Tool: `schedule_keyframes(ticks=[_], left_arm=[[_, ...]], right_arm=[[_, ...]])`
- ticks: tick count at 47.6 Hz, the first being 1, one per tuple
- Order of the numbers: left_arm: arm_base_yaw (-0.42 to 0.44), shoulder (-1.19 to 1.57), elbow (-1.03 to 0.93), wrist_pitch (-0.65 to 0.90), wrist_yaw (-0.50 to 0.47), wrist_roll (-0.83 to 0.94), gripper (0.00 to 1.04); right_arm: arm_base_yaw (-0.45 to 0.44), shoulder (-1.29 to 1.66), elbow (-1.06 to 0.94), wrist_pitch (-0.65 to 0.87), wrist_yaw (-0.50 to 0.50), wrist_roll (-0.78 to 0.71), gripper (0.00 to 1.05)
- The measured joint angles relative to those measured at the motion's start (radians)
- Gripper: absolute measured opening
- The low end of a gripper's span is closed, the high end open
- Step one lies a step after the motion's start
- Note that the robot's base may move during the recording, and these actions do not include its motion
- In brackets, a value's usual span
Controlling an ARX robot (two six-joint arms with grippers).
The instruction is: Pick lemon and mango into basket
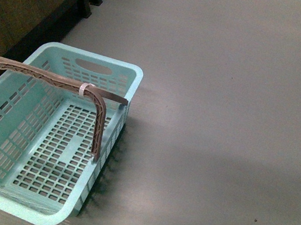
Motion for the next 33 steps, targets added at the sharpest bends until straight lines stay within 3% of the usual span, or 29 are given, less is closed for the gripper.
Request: schedule_keyframes(ticks=[6,13,25,33], left_arm=[[0.041,0.183,0.025,0.177,0.006,-0.317,0.98],[0.100,0.487,0.025,0.435,-0.008,-0.488,0.98],[0.089,1.035,0.129,0.769,-0.061,-0.596,0.98],[0.073,1.306,0.270,0.824,-0.081,-0.628,0.98]], right_arm=[[0.000,0.000,0.000,0.000,0.000,0.000,0.96],[0.000,0.000,0.000,0.000,0.000,0.000,0.96],[0.000,0.000,0.000,0.000,0.000,0.000,0.96],[0.000,0.000,0.000,0.000,0.000,0.000,0.96]])
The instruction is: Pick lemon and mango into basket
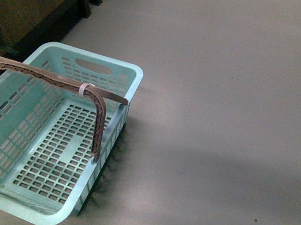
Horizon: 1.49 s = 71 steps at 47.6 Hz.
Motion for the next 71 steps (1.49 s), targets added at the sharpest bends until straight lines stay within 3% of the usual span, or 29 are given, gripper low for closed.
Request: schedule_keyframes(ticks=[29,32,46,60,71], left_arm=[[-0.073,0.438,0.388,0.016,-0.021,-0.042,0.98],[-0.076,0.454,0.408,0.022,-0.020,-0.041,0.90],[-0.076,0.500,0.460,0.022,-0.021,-0.093,0.32],[-0.076,0.347,0.313,0.042,0.000,-0.141,0.30],[-0.061,-0.006,0.176,-0.043,0.014,-0.192,0.29]], right_arm=[[0.000,0.000,0.000,0.000,0.000,0.000,0.96],[0.000,0.000,0.000,0.000,0.000,0.000,0.96],[0.000,0.000,0.000,0.000,0.000,0.000,0.96],[0.000,0.000,0.000,0.000,0.000,0.000,0.96],[0.000,0.000,0.000,0.000,0.000,0.000,0.96]])
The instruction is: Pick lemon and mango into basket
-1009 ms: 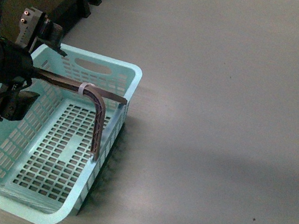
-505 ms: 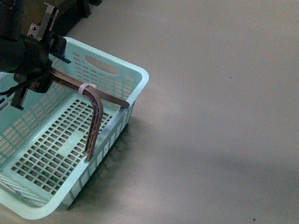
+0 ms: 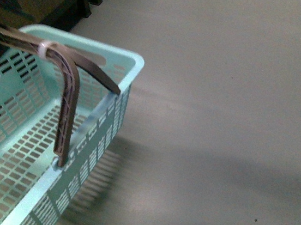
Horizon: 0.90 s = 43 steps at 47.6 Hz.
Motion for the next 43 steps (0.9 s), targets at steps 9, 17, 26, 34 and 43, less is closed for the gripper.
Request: schedule_keyframes(ticks=[9,17,26,34,43], left_arm=[[0.030,-0.351,-0.030,-0.203,0.011,-0.044,0.29],[0.069,-0.629,0.013,-0.464,0.035,-0.080,0.29],[0.090,-0.802,0.110,-0.643,0.064,-0.069,0.29],[0.097,-0.853,0.148,-0.670,0.103,-0.063,0.29],[0.097,-0.856,0.150,-0.670,0.105,-0.063,0.29]], right_arm=[[0.000,0.000,0.000,0.000,0.000,0.000,0.96],[0.000,0.000,0.000,0.000,0.000,0.000,0.96],[0.000,0.000,0.000,0.000,0.000,0.000,0.96],[0.000,0.000,0.000,0.000,0.000,0.000,0.96],[0.000,0.000,0.000,0.000,0.000,0.000,0.96]])
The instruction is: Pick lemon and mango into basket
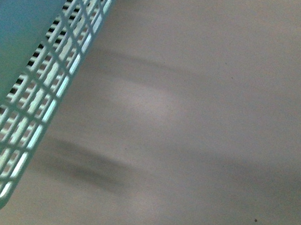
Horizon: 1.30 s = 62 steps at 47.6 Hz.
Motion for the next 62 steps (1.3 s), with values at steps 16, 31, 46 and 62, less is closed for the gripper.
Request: schedule_keyframes(ticks=[16,31,46,62], left_arm=[[0.001,0.000,0.000,-0.004,-0.003,0.006,0.29],[0.001,0.001,0.000,-0.004,-0.001,0.005,0.29],[0.001,0.001,0.000,-0.004,-0.003,0.007,0.29],[0.001,0.001,0.001,-0.004,-0.001,0.006,0.28]], right_arm=[[0.000,0.000,0.000,0.000,0.000,0.000,0.96],[0.000,0.000,0.000,0.000,-0.001,0.000,0.96],[0.000,0.000,0.000,0.000,0.000,0.000,0.96],[0.000,0.000,0.000,0.000,0.000,0.000,0.96]])
